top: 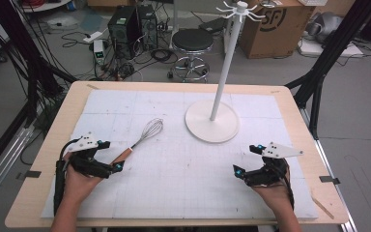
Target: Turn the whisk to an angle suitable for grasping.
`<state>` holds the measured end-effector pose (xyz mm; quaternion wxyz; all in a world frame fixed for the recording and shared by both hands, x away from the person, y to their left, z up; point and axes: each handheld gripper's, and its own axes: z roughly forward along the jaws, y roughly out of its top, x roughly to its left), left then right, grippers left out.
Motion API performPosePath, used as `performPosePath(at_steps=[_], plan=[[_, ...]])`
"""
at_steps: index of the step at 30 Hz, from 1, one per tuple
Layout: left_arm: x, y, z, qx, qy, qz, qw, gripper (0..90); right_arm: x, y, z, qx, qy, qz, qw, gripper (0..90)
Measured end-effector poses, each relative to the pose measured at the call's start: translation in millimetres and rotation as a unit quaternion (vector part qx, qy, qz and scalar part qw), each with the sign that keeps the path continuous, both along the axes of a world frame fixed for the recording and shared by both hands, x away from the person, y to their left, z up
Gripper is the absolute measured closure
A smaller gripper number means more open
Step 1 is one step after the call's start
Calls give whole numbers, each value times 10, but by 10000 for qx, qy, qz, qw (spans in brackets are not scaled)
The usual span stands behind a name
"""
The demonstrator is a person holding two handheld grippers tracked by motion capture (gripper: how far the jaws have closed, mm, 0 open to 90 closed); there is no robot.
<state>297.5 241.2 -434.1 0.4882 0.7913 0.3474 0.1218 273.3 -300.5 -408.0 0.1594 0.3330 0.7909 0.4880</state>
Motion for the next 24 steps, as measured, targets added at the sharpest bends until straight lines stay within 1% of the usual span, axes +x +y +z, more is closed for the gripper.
performPosePath(at_steps=[1, 5, 6, 8, 9, 10, 11, 12, 13, 14, 15, 16, 17, 18, 19, 20, 21, 22, 23, 24], plan=[[29, -11, -23, 84, 76, 26, 9999, 22, 0, 8, -9, -50, 14, 8, 10000, 4], [99, -27, -92, 190, 277, 100, 9994, 22, 5, 8, -21, -53, 43, 5, 10000, 4], [112, -38, -111, 221, 329, 99, 9992, 22, 9, 8, -25, -65, 33, 5, 10000, 4], [138, -58, -152, 391, 419, 65, 9983, 23, 12, 17, -34, -80, 62, 13, 9999, 4], [146, -63, -165, 427, 467, 63, 9980, 44, 13, 19, -34, -81, 60, 19, 9999, 4], [153, -60, -180, 447, 549, 17, 9975, 44, 13, 19, -34, -81, 60, 19, 9999, 4], [154, -60, -186, 456, 563, -8, 9974, 162, 11, 21, -36, -90, 68, 29, 9999, 4], [154, -58, -186, 523, 581, -68, 9969, 162, 11, 21, -36, -90, 68, 29, 9999, 4], [151, -65, -186, 609, 596, -105, 9963, 269, 13, 18, -39, -102, 50, 24, 9999, 4], [149, -73, -189, 674, 588, -97, 9959, 291, 13, 17, -41, -97, 65, 20, 9999, 4], [147, -84, -193, 766, 584, -66, 9953, 291, 13, 17, -41, -97, 65, 20, 9999, 4], [143, -88, -188, 837, 539, -51, 9950, 329, 15, 14, -45, -117, 59, -2, 9999, 4], [142, -90, -187, 846, 533, -25, 9950, 352, 16, 12, -47, -124, 61, -3, 9999, 4], [139, -92, -182, 861, 533, 20, 9949, 352, 16, 12, -47, -124, 61, -3, 9999, 4], [130, -90, -173, 944, 502, 52, 9943, 424, 14, 12, -47, -127, 59, -14, 9999, 4], [130, -90, -173, 944, 502, 52, 9943, 468, 14, 12, -47, -127, 59, -14, 9999, 4], [126, -93, -172, 938, 502, 15, 9943, 502, 15, 10, -48, -115, 63, -7, 9999, 4], [122, -100, -168, 990, 486, 8, 9939, 502, 15, 10, -48, -115, 63, -7, 9999, 4], [116, -111, -169, 1000, 465, 4, 9939, 545, 16, 8, -49, -133, 59, -29, 9999, 4], [117, -111, -164, 1061, 444, -19, 9934, 559, 18, 5, -51, -147, 71, -43, 9999, 4]])
